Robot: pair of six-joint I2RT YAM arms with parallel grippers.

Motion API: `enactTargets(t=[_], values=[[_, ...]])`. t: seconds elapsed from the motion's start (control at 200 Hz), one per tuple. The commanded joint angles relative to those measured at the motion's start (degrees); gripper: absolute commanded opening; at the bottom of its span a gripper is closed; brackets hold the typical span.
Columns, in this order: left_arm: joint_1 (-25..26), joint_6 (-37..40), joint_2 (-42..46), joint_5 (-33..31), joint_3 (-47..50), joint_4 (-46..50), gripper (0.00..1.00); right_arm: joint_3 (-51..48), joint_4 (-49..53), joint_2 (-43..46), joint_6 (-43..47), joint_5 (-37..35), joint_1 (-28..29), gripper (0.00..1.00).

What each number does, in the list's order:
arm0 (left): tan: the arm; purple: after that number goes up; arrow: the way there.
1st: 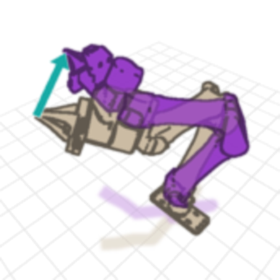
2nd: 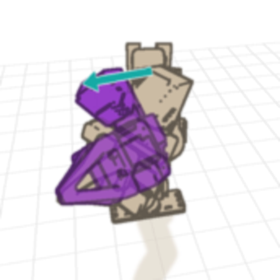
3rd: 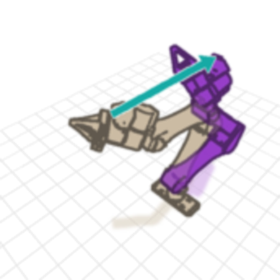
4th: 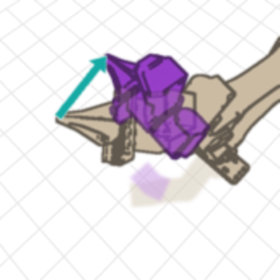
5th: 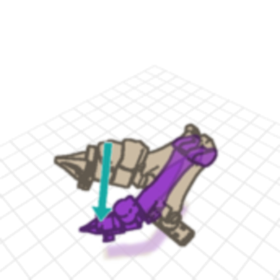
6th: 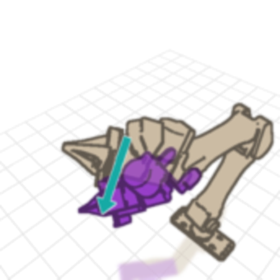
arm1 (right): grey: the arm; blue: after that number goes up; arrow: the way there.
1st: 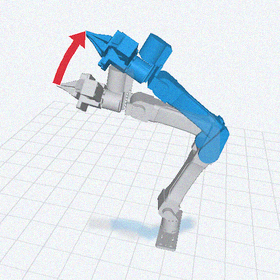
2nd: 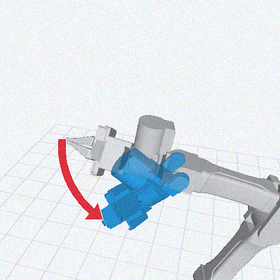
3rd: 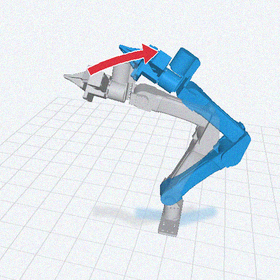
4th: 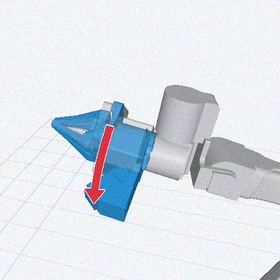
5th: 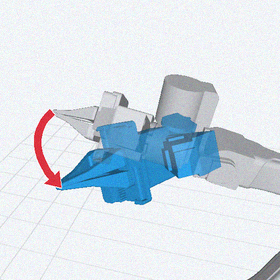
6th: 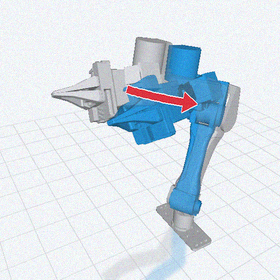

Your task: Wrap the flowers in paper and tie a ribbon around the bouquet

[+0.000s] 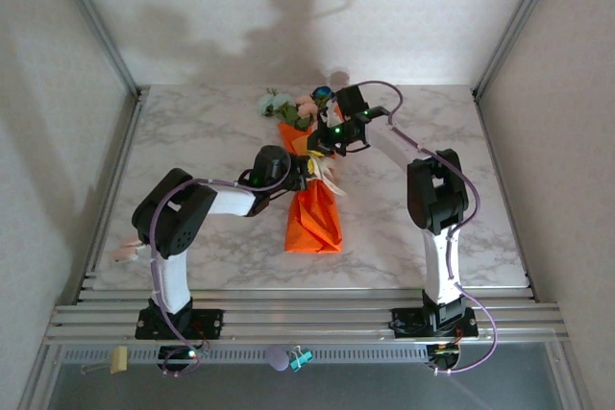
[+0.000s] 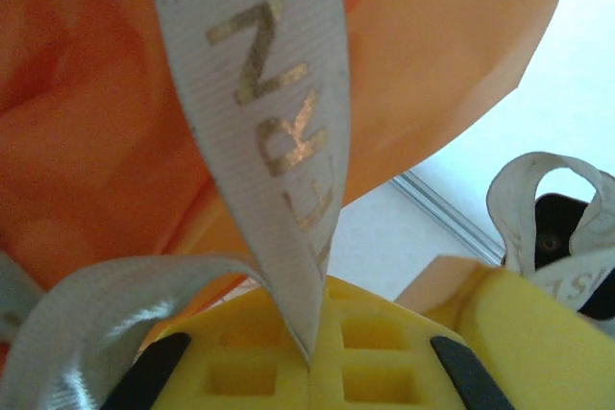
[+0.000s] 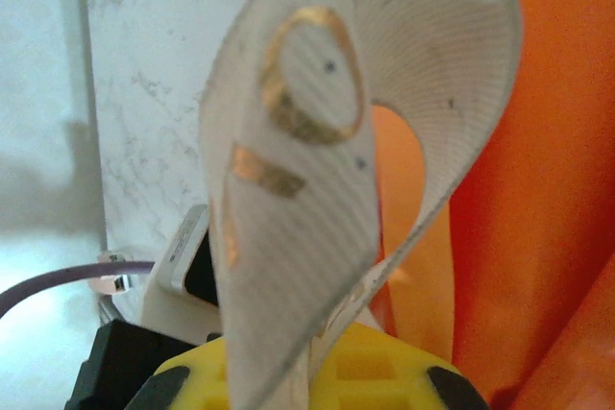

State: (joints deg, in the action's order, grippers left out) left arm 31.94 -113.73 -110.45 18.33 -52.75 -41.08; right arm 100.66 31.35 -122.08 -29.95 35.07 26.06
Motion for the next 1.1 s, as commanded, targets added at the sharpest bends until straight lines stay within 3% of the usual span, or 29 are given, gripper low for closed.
enactTargets(t=[0.0, 0.42, 0.746, 1.096], values=[[0.22, -1.22, 0.87, 1.23, 1.49, -2.58, 0.00, 3.02, 3.91, -1.45, -0.30, -2.52, -0.21, 0.11], [-0.22, -1.49, 0.69, 1.64, 1.71, -2.22, 0.00, 8.14, 11.68, -0.64, 4.44, -8.92, 0.45, 0.36], [-0.30, -0.31, 2.41, 1.45, 1.58, -0.14, 0.00, 11.93, 18.48, -0.05, 13.06, -15.32, 2.20, 0.42], [-0.39, -0.79, 2.06, 1.62, 2.41, -2.24, 0.00, 15.86, 23.17, -0.87, 13.78, -20.98, 7.28, 0.43]])
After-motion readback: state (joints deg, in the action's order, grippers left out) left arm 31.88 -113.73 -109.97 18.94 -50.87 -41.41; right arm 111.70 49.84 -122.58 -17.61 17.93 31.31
